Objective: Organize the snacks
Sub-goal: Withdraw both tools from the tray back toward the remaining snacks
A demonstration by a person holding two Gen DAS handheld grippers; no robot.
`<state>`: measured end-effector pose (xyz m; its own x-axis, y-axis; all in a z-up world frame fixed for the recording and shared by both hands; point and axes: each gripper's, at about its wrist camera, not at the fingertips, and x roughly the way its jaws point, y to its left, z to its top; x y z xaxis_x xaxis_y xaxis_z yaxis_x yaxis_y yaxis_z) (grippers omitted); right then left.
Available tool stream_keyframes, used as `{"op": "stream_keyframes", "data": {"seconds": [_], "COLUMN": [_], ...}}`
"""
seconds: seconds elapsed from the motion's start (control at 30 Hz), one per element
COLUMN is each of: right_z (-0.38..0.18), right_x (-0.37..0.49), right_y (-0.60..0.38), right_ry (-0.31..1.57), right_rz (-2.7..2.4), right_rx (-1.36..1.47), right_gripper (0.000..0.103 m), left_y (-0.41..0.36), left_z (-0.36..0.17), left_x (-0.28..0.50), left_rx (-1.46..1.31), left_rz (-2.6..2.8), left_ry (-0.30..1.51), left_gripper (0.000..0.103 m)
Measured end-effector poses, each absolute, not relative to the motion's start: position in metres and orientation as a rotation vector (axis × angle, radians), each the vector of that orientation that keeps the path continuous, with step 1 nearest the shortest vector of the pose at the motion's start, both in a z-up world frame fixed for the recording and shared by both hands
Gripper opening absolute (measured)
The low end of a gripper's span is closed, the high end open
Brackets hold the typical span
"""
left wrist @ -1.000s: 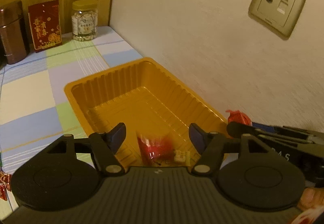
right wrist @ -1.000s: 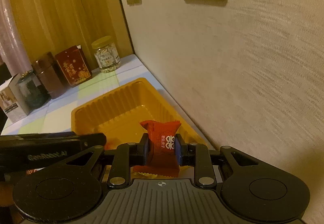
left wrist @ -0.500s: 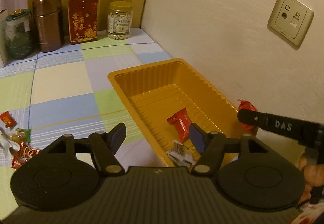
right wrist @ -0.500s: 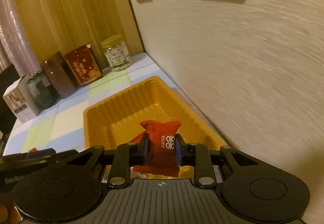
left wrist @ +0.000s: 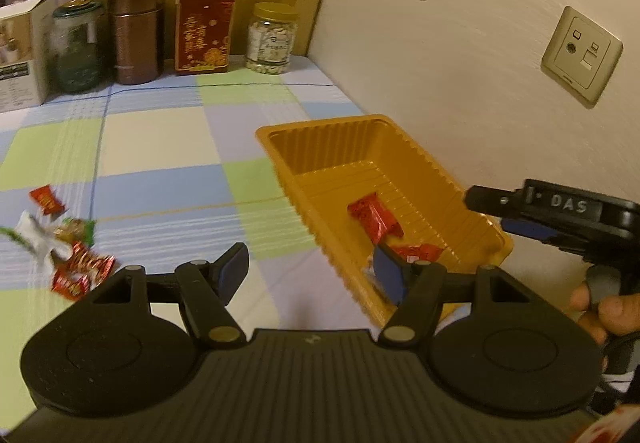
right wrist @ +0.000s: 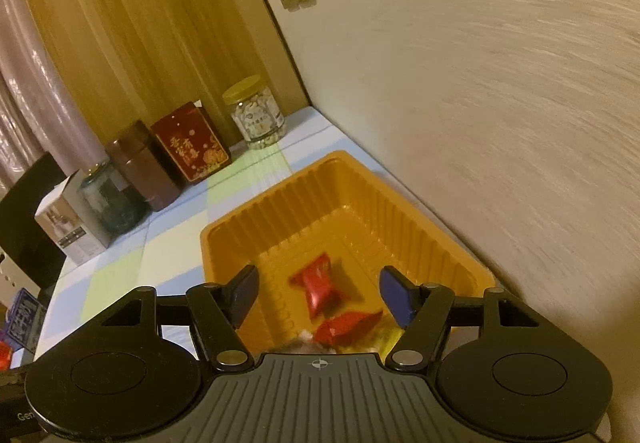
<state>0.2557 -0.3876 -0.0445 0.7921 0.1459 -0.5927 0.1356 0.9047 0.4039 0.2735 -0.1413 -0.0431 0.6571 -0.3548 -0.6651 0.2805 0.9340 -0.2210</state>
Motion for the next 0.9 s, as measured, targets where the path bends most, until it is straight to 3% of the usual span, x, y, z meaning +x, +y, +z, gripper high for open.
{"op": "stream_keyframes", "data": {"seconds": [0.9], "right_z": [0.002], "right_x": [0.12], "right_y": [-0.308], "right_ry": [0.627], "right_rz": [0.007], "right_rx": [0.38], "right_gripper": [0.067], "left_y": [-0.063], "left_z": [-0.008], "left_x": [0.138], "left_rx": [-0.09], "left_rz": [-0.276], "left_ry": [0.733], "left_gripper": [0.071]}}
